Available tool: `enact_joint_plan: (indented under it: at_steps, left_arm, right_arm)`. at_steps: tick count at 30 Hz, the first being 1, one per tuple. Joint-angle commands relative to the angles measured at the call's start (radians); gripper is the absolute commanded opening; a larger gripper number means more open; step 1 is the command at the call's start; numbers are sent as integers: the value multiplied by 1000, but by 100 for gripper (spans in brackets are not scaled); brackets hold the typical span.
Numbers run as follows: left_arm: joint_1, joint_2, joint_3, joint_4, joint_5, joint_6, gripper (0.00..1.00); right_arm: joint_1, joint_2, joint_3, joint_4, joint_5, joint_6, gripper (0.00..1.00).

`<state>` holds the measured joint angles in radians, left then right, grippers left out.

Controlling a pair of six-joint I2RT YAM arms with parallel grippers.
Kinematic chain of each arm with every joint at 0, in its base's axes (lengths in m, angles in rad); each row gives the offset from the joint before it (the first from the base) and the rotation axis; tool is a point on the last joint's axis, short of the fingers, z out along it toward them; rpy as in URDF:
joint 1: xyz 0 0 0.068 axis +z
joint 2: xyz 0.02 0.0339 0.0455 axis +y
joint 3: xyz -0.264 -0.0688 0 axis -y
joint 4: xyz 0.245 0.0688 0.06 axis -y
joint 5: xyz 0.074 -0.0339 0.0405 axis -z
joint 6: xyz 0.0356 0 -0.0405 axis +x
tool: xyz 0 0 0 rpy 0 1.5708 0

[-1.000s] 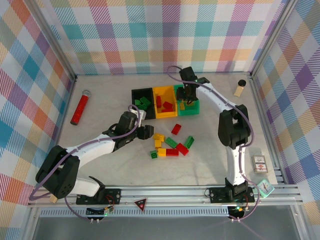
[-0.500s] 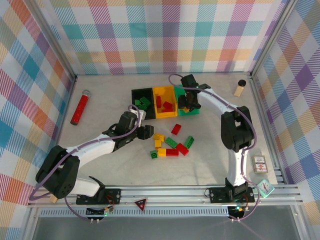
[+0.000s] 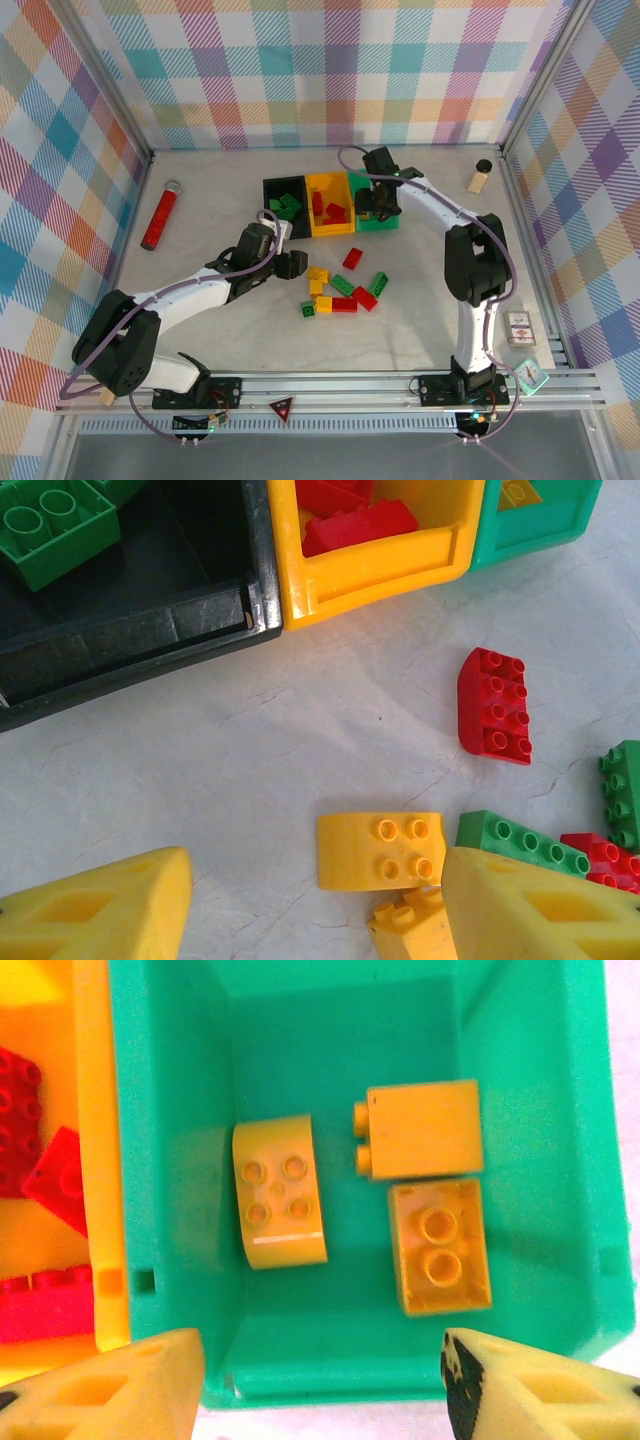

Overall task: Sort the legos into containers by color
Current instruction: Place the lego in the container, then pick up the lego from the center of the table.

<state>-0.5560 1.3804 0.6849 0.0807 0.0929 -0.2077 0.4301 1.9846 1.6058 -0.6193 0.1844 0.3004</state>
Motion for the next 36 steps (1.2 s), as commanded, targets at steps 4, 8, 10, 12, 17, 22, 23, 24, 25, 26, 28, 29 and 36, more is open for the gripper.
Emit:
enact_joint_plan:
  at_steps: [4, 8, 10, 12, 17, 22, 23, 24, 25, 26, 28, 29, 36]
  left_arm:
    - [-10, 5, 25, 2, 17, 12, 67]
    - [-10, 15, 28, 3, 23, 10, 67]
    - [-10, 19, 30, 4, 25, 8, 67]
    - [-11, 23, 28, 8, 25, 7, 67]
    - [-12, 34, 31, 13, 32, 3, 67]
    - [-12, 21, 30, 3, 17, 9, 67]
    - [-12, 14, 31, -5, 5, 12, 67]
    - [-12, 7, 30, -12, -6, 17, 67]
    - [-11, 1, 30, -16, -16, 19, 67]
    - [-11, -6, 28, -19, -21, 21, 67]
    - [-12, -12, 28, -21, -21, 22, 67]
    - [-12, -12, 28, -23, -21, 22, 67]
    - [-12, -21, 28, -27, -24, 27, 67]
  right_arm:
    - [37, -172, -169, 14, -80, -8, 64]
    - [90, -274, -316, 42, -142, -7, 64]
    - [118, -308, -376, 53, -191, 27, 64]
    - [131, -314, -416, 63, -248, 74, 64]
    - [156, -299, -467, 117, -258, 180, 65]
    - [177, -232, -430, 120, -208, 223, 72]
    - [180, -215, -420, 125, -210, 224, 72]
    - [181, -200, -408, 128, -215, 225, 72]
    - [184, -186, -400, 130, -213, 226, 72]
    - [187, -168, -388, 129, -207, 228, 72]
    - [190, -129, -358, 108, -183, 227, 71]
    - [192, -108, -340, 95, -162, 224, 69]
    - [203, -38, -267, 29, -41, 190, 58]
